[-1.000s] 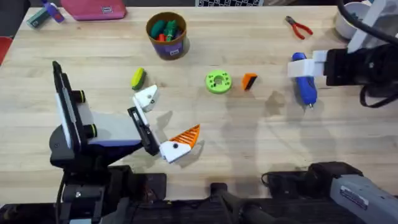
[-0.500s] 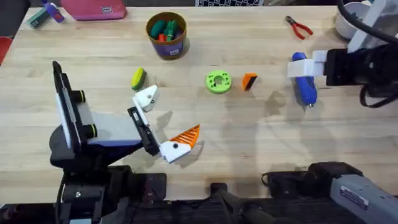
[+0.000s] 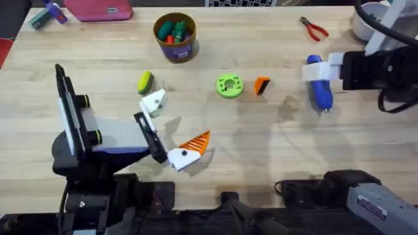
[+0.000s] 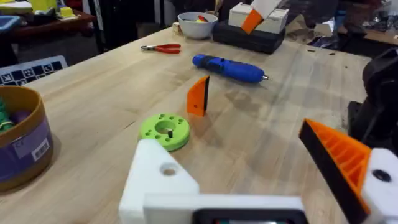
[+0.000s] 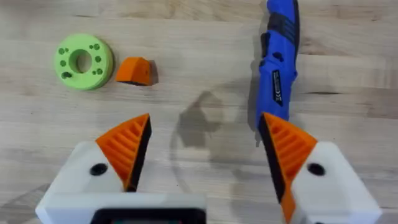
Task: Pick up the gripper from the table and insert it into the empty holder that is missing its gripper. Then pick up a screw, insert it into the mounting hole, and use the screwdriver to tighten it. Finally, clean up the table by picking up the vegetable and placing it into the bucket.
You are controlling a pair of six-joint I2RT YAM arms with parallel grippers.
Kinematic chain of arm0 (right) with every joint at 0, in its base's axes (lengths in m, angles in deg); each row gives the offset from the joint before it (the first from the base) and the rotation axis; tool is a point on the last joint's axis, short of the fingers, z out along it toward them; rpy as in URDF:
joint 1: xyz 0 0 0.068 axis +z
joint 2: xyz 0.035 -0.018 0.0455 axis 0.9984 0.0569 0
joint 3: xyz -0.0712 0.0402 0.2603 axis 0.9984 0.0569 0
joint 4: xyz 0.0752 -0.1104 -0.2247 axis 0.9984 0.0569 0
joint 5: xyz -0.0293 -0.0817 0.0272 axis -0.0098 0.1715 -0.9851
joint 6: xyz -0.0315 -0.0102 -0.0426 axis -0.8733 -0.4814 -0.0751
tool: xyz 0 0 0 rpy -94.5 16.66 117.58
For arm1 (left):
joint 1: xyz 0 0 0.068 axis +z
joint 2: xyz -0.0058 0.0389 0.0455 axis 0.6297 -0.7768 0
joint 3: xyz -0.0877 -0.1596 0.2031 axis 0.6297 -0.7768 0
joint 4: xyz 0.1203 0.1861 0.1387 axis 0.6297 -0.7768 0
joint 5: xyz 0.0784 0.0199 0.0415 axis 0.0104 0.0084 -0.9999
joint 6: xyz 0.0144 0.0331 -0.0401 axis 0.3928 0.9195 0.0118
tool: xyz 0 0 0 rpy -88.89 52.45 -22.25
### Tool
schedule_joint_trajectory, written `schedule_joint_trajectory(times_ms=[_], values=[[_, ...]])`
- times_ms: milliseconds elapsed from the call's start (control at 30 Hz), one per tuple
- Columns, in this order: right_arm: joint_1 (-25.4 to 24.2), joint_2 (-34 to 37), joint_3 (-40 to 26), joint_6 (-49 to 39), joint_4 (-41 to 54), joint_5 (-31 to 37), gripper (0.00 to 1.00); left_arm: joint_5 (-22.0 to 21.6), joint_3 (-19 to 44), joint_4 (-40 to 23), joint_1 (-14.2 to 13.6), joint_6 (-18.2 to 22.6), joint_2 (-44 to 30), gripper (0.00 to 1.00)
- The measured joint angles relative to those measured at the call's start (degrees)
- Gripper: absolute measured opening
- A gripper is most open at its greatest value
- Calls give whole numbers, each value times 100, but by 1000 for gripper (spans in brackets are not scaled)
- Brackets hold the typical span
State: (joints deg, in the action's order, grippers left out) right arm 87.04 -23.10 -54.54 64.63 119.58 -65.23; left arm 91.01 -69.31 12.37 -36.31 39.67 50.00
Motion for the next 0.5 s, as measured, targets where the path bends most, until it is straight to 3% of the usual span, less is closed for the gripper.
schedule_joint_trajectory(times_ms=[167, 500], values=[[102, 382, -229, 1, 323, 2, 994, 0, 0, -1, 0, 0, -1, 985], [1353, 2373, -2165, 163, 1452, 99, 994, 0, 0, -1, 0, 0, -1, 985]])
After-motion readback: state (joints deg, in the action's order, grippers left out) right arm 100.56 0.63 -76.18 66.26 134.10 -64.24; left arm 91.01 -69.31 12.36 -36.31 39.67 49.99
